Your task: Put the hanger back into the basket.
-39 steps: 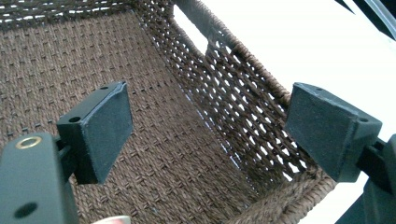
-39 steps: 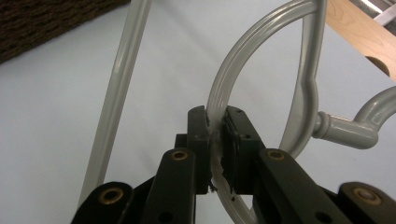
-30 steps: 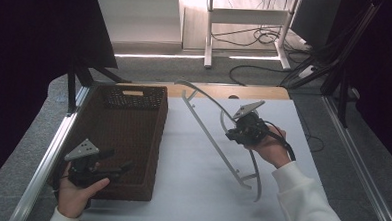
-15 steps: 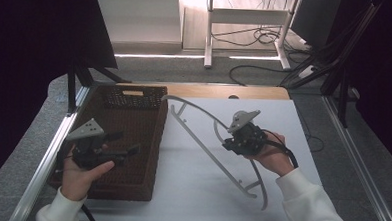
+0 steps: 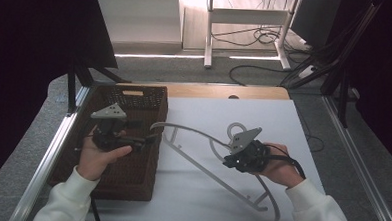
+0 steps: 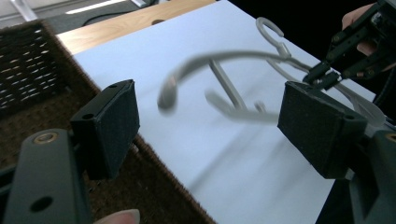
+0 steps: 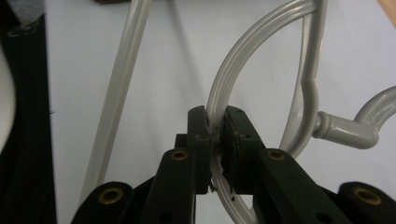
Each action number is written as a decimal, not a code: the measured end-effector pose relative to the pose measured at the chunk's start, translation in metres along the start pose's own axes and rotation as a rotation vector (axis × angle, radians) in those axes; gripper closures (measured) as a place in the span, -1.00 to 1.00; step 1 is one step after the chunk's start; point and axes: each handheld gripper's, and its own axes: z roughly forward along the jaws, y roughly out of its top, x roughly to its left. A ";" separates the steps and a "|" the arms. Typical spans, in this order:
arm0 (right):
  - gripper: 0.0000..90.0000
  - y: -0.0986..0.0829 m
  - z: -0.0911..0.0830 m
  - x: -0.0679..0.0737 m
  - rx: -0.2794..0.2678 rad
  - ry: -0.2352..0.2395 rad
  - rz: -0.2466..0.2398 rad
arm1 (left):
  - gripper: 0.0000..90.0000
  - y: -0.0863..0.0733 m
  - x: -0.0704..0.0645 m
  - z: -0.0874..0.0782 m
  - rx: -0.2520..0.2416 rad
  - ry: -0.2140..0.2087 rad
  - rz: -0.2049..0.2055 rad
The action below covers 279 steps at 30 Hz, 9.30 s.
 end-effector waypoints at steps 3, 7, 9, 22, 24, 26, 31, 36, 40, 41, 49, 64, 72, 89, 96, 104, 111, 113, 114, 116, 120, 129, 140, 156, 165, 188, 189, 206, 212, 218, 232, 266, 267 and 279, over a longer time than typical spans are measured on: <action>0.80 0.000 -0.001 0.005 -0.011 0.032 -0.030 | -0.53 0.009 -0.001 0.008 0.026 -0.021 0.019; 0.80 0.001 -0.001 0.009 -0.014 0.067 -0.051 | -0.51 0.023 -0.003 0.021 0.090 -0.059 0.059; 0.80 0.001 0.000 0.011 -0.014 0.082 -0.055 | -0.49 0.029 -0.003 0.029 0.116 -0.076 0.072; 0.79 -0.002 0.006 0.015 0.002 0.121 -0.077 | -0.38 0.043 0.003 0.065 0.283 -0.101 0.131; 0.79 -0.001 0.006 0.015 0.002 0.130 -0.080 | -0.36 0.043 0.002 0.068 0.302 -0.105 0.146; 0.79 -0.001 0.007 0.016 0.003 0.133 -0.089 | -0.34 0.044 0.001 0.072 0.326 -0.112 0.168; 0.79 0.002 0.007 0.019 0.007 0.134 -0.117 | -0.27 0.046 -0.001 0.084 0.391 -0.138 0.198; 0.79 0.006 0.007 0.023 0.014 0.132 -0.144 | -0.16 0.047 -0.004 0.095 0.465 -0.195 0.225; 0.79 0.007 0.008 0.026 0.024 0.136 -0.176 | -0.05 0.048 -0.005 0.102 0.513 -0.253 0.236; 0.79 0.007 0.008 0.027 0.029 0.137 -0.183 | -0.02 0.048 -0.005 0.103 0.522 -0.264 0.238; 0.79 0.005 0.010 0.027 0.050 0.114 -0.204 | -0.06 0.050 -0.004 0.107 0.571 -0.376 0.240; 0.79 0.007 0.008 0.025 0.038 0.091 -0.218 | 0.74 0.042 -0.014 0.125 0.693 -0.433 0.245; 0.76 0.005 0.004 0.023 0.013 0.067 -0.200 | 0.81 0.044 -0.013 0.117 0.640 -0.468 0.246; 0.12 0.006 -0.021 0.012 -0.194 -0.058 0.015 | 0.81 0.044 0.005 0.095 0.499 -0.429 0.170; -0.01 0.000 -0.043 0.014 -0.273 -0.097 0.093 | 0.81 0.046 0.013 0.078 0.422 -0.416 0.139; -0.08 -0.017 -0.056 0.022 -0.332 -0.150 0.186 | 0.81 0.044 0.023 0.052 0.343 -0.330 0.104; -0.11 -0.038 -0.052 0.026 -0.344 -0.160 0.244 | 0.81 0.036 0.030 0.025 0.254 -0.210 0.076; -0.11 -0.044 -0.050 0.026 -0.345 -0.159 0.258 | 0.81 0.033 0.032 0.016 0.227 -0.177 0.067; -0.11 -0.047 -0.049 0.025 -0.343 -0.156 0.268 | 0.81 0.032 0.034 0.013 0.216 -0.173 0.061; -0.11 -0.052 -0.046 0.024 -0.339 -0.154 0.279 | 0.81 0.028 0.038 0.006 0.194 -0.170 0.053; -0.11 -0.061 -0.041 0.021 -0.319 -0.162 0.302 | 0.81 0.021 0.044 -0.006 0.162 -0.138 0.035; -0.13 -0.077 -0.032 0.007 -0.250 -0.221 0.450 | 0.81 0.002 0.051 -0.027 0.107 -0.086 0.007; -0.18 -0.084 -0.025 0.003 -0.193 -0.217 0.482 | 0.81 -0.021 0.059 -0.063 0.037 0.005 -0.017; -0.19 -0.089 -0.019 -0.001 -0.162 -0.205 0.497 | 0.81 -0.059 0.089 -0.106 -0.039 0.120 -0.114; -0.19 -0.090 -0.019 -0.002 -0.160 -0.198 0.497 | 0.81 -0.077 0.104 -0.121 -0.083 0.201 -0.157; -0.19 -0.098 -0.019 -0.007 -0.150 -0.210 0.517 | 0.81 -0.106 0.130 -0.123 -0.117 0.331 -0.212; -0.19 -0.098 -0.019 -0.007 -0.149 -0.210 0.518 | 0.81 -0.107 0.130 -0.122 -0.115 0.332 -0.210; -0.19 -0.097 -0.016 -0.008 -0.143 -0.213 0.511 | 0.81 -0.113 0.133 -0.108 -0.093 0.376 -0.211; -0.19 -0.097 -0.016 -0.009 -0.142 -0.212 0.511 | 0.81 -0.115 0.136 -0.102 -0.091 0.374 -0.221; -0.20 -0.097 -0.016 -0.009 -0.140 -0.212 0.511 | 0.80 -0.119 0.138 -0.098 -0.083 0.371 -0.224; -0.20 -0.098 -0.015 -0.010 -0.135 -0.210 0.513 | 0.75 -0.118 0.137 -0.090 -0.050 0.347 -0.214; -0.20 -0.100 -0.016 -0.011 -0.132 -0.214 0.512 | -0.27 -0.110 0.126 -0.095 0.005 0.311 -0.208; -0.20 -0.100 -0.016 -0.011 -0.132 -0.215 0.513 | -0.26 -0.110 0.124 -0.095 0.005 0.310 -0.207; -0.20 -0.100 -0.016 -0.011 -0.133 -0.214 0.511 | 0.22 -0.114 0.115 -0.083 0.158 0.415 -0.223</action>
